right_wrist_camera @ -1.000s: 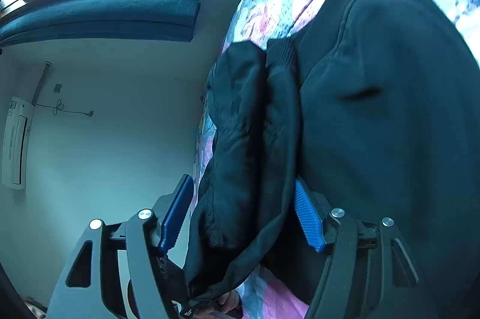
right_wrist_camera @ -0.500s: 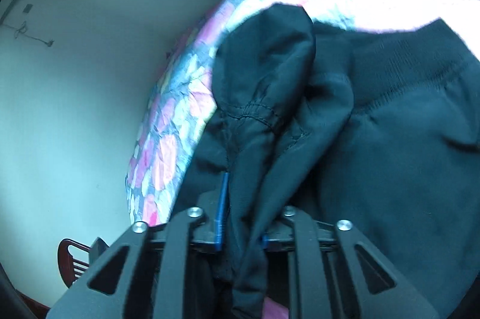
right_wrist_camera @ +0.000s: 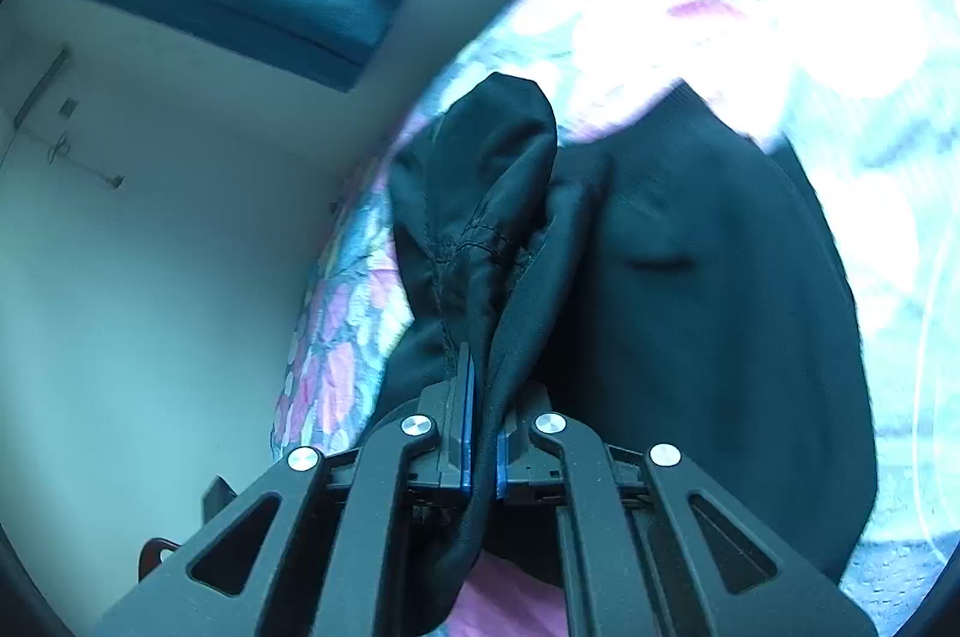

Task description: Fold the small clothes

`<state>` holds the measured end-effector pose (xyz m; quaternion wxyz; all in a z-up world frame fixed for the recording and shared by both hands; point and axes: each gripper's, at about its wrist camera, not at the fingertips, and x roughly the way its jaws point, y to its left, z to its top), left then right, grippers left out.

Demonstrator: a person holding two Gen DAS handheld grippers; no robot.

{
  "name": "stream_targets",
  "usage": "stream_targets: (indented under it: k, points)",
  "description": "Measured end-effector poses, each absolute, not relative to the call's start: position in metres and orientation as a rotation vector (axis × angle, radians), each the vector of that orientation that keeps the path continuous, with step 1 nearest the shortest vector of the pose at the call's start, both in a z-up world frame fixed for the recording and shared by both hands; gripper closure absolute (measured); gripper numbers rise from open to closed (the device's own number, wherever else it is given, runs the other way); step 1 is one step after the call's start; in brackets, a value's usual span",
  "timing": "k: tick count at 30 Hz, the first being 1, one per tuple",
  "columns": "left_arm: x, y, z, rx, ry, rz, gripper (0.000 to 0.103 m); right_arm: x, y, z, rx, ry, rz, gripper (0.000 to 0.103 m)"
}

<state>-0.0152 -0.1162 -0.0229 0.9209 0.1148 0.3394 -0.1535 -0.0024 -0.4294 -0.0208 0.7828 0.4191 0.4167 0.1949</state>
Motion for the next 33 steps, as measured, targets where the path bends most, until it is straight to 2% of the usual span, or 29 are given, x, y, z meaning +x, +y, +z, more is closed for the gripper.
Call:
stream_targets:
  k: [4, 6, 8, 9, 10, 15, 19, 20, 21, 22, 24, 29, 33]
  points:
    - [-0.015, -0.126, -0.027, 0.306, 0.685, -0.329, 0.020, -0.009, -0.442, -0.060, 1.079, 0.890, 0.444, 0.098]
    - [-0.014, -0.130, -0.029, 0.330, 0.686, -0.330, 0.020, -0.012, -0.444, -0.067, 1.155, 0.874, 0.493, 0.093]
    - [-0.012, -0.131, -0.031, 0.332, 0.692, -0.327, 0.020, -0.011, -0.446, -0.066, 1.174, 0.877, 0.526, 0.080]
    - [-0.011, -0.131, -0.032, 0.331, 0.696, -0.325, 0.020, -0.011, -0.444, -0.062, 1.172, 0.885, 0.546, 0.059]
    - [-0.010, -0.130, -0.032, 0.329, 0.701, -0.323, 0.020, -0.016, -0.446, -0.059, 1.172, 0.895, 0.554, 0.042]
    - [-0.009, -0.130, -0.035, 0.320, 0.715, -0.322, 0.020, -0.012, -0.428, -0.036, 1.153, 0.936, 0.611, 0.033]
    - [-0.009, -0.132, -0.036, 0.320, 0.715, -0.329, 0.020, 0.014, -0.395, -0.021, 1.019, 1.087, 0.567, 0.032]
    - [-0.008, -0.131, -0.036, 0.317, 0.716, -0.330, 0.020, 0.028, -0.382, -0.019, 0.950, 1.141, 0.552, 0.035]
    - [-0.007, -0.130, -0.036, 0.311, 0.718, -0.331, 0.020, 0.033, -0.370, -0.016, 0.860, 1.171, 0.516, 0.058]
    - [-0.006, -0.129, -0.036, 0.303, 0.721, -0.329, 0.020, 0.036, -0.360, -0.012, 0.781, 1.185, 0.490, 0.074]
    - [-0.005, -0.125, -0.036, 0.281, 0.729, -0.325, 0.020, 0.039, -0.349, -0.002, 0.684, 1.175, 0.482, 0.080]
    - [-0.008, -0.112, -0.027, 0.207, 0.711, -0.339, 0.020, 0.017, -0.372, 0.049, 0.687, 0.955, 0.492, 0.085]
    - [-0.014, -0.118, -0.023, 0.197, 0.689, -0.403, 0.020, -0.010, -0.412, 0.043, 0.733, 0.870, 0.451, 0.085]
